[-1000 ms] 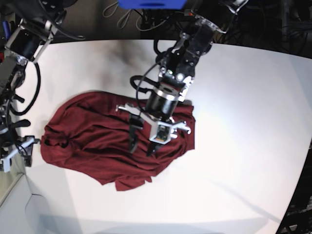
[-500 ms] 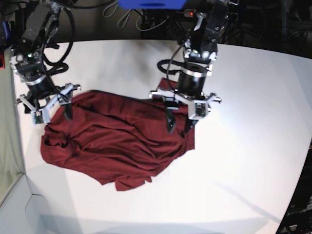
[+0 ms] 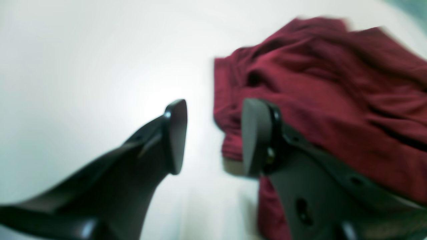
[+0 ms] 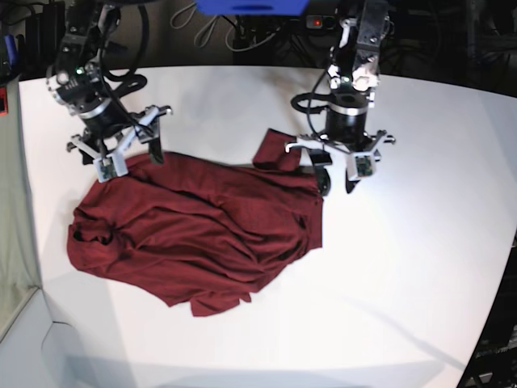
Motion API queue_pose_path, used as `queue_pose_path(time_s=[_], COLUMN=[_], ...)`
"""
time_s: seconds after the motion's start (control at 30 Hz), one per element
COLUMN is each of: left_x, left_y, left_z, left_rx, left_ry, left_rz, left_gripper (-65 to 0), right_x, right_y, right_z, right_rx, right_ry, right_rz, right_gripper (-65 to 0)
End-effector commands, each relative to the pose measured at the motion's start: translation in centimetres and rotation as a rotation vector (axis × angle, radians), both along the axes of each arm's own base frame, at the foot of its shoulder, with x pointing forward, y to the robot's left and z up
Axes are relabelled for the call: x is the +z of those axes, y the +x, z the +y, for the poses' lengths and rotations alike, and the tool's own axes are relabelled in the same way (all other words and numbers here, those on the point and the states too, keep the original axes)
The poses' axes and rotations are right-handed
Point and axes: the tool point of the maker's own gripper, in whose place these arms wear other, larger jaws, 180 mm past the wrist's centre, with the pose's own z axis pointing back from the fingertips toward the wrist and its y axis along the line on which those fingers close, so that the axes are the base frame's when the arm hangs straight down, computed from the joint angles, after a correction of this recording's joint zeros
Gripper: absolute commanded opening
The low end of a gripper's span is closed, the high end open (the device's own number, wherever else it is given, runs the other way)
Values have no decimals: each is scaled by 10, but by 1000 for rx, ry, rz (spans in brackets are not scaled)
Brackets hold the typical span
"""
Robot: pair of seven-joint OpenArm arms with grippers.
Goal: Layout the t-shirt on the table in an organized manner, then fold the t-shirt properly
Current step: 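Pinch a shirt fold with the left gripper and lift it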
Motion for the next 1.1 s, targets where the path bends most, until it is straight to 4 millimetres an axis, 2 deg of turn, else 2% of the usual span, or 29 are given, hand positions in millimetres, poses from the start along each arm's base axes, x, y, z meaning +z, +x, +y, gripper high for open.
queue_pose_path(time_s=[0.0,0.07,0.17,0.3,0.57,0.8,0.87,0.93,0.97,1.07], left_x=[21,28,25,10,-9,-13,-13,-13,-14,-12], left_y=[14,23,35,49,50,53,53,53,53,52], left_z=[-5,-6,-6,-8,-39,-40,-39,-39,-39,-38], left_rx=[-2,3,13,17,-67,-70,-70,-70,-67,-65], left_ry=[-22,-53,-98,-135,-127,-123,-121,-121,-121,-124], left_rz=[-76,-93,-89,-53,-1,8,10,10,12,6], left_gripper=[-383,-383,-383,-384,-387,-397,-468,-606,-650,-637], right_x=[10,8,7,3,3,3,3,3,3,3], right_y=[5,2,1,-4,-5,-5,-5,-5,-5,-4], right_z=[3,5,6,6,4,4,4,4,4,5], right_rx=[9,16,15,15,11,11,11,13,13,14], right_ry=[13,15,17,17,15,12,12,13,13,13], right_rz=[-43,-34,-31,-17,-14,-13,-13,-15,-15,-17], right_gripper=[-231,-231,-231,-231,-231,-231,-231,-231,-231,-231])
